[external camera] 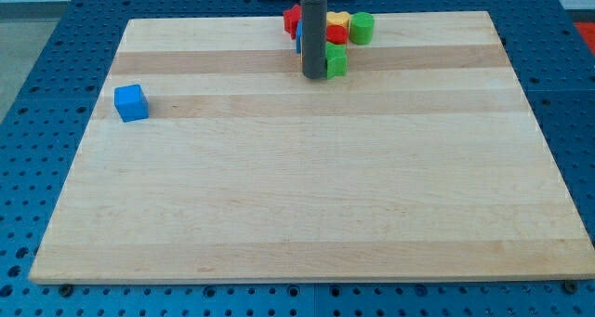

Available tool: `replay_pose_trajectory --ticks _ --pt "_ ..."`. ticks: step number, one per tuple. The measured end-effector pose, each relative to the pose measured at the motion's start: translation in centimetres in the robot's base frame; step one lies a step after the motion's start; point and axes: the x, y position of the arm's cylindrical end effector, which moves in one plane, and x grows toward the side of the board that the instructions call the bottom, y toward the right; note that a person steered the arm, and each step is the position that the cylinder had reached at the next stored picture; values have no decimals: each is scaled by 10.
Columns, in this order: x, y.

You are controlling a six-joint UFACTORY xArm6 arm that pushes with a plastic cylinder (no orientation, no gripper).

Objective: Move the red star into the red circle

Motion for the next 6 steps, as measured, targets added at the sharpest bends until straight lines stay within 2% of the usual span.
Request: replay_pose_trajectory --ticks 6 --pt "16 -40"
